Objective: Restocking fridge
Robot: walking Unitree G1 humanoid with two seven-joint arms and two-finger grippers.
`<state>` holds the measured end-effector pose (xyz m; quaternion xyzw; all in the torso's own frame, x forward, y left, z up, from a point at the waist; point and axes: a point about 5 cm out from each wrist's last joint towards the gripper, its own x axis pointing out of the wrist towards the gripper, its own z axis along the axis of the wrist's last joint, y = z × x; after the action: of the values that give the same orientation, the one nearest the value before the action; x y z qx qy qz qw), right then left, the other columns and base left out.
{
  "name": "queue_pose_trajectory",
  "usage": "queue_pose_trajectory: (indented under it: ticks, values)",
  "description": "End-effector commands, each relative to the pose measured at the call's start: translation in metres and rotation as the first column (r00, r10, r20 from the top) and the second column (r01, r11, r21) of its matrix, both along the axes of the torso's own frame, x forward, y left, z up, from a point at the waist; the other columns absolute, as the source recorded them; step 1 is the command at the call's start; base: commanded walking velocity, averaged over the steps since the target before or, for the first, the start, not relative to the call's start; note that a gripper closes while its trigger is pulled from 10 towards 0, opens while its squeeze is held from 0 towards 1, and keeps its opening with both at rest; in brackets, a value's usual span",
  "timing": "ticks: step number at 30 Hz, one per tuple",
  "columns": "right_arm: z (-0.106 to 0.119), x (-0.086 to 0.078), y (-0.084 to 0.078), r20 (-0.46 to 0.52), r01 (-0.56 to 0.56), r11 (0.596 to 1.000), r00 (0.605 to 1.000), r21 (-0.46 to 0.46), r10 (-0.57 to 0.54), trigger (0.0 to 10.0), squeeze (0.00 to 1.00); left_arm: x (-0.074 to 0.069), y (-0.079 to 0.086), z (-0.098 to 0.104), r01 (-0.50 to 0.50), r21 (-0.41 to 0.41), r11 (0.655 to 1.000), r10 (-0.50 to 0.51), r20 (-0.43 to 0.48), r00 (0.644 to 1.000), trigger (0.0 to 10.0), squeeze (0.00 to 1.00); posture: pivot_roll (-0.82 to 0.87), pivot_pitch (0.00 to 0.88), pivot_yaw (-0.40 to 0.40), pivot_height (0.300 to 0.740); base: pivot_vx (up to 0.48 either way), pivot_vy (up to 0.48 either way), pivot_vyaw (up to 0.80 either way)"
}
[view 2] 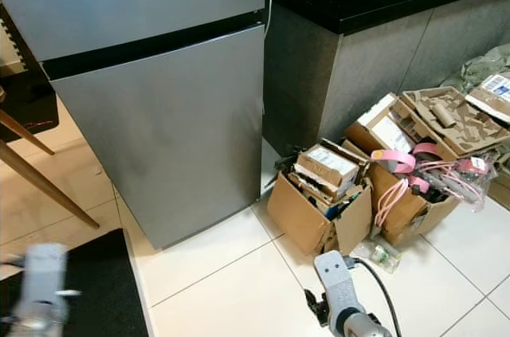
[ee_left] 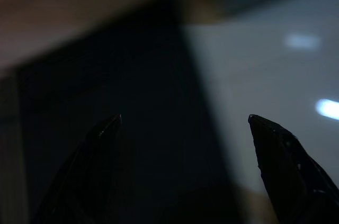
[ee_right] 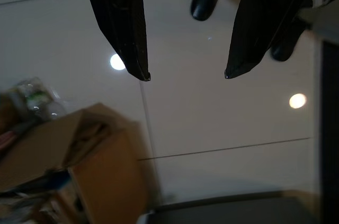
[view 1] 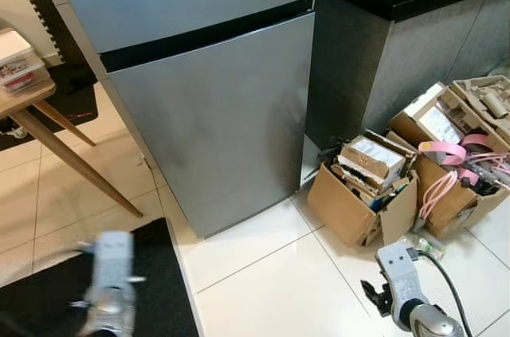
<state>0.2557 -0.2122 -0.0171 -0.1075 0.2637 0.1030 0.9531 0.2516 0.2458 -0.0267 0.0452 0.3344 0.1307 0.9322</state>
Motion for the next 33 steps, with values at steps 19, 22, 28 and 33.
queue_pose_trajectory:
  ticks: [19,22,28,33]
  values:
    - [0.000,-0.009,-0.036,0.061,0.309,0.950,0.950,-0.051,-0.306,10.0,0.00,-0.008,-0.060,-0.017,0.264,-0.062,0.963,-0.268,-0.062,0.961,10.0,0.00,-0.09,0.110,0.076,0.730,0.000,0.068,0.00]
    - [-0.001,-0.008,-0.033,0.061,0.302,0.952,0.952,-0.047,-0.300,10.0,0.00,-0.006,-0.064,-0.016,0.291,-0.059,0.955,-0.294,-0.058,0.954,10.0,0.00,-0.09,0.108,0.076,0.730,0.000,0.476,0.00]
    - [-0.002,-0.007,-0.029,0.064,0.293,0.955,0.955,-0.043,-0.290,10.0,0.00,-0.002,-0.069,-0.013,0.319,-0.046,0.947,-0.321,-0.045,0.946,10.0,0.00,-0.08,0.102,0.077,0.730,0.000,0.477,0.00]
    - [-0.002,-0.008,-0.029,0.062,0.290,0.956,0.956,-0.039,-0.287,10.0,0.00,-0.001,-0.069,-0.011,0.336,-0.033,0.941,-0.337,-0.044,0.940,10.0,0.00,-0.08,0.101,0.077,0.730,0.000,0.480,0.00]
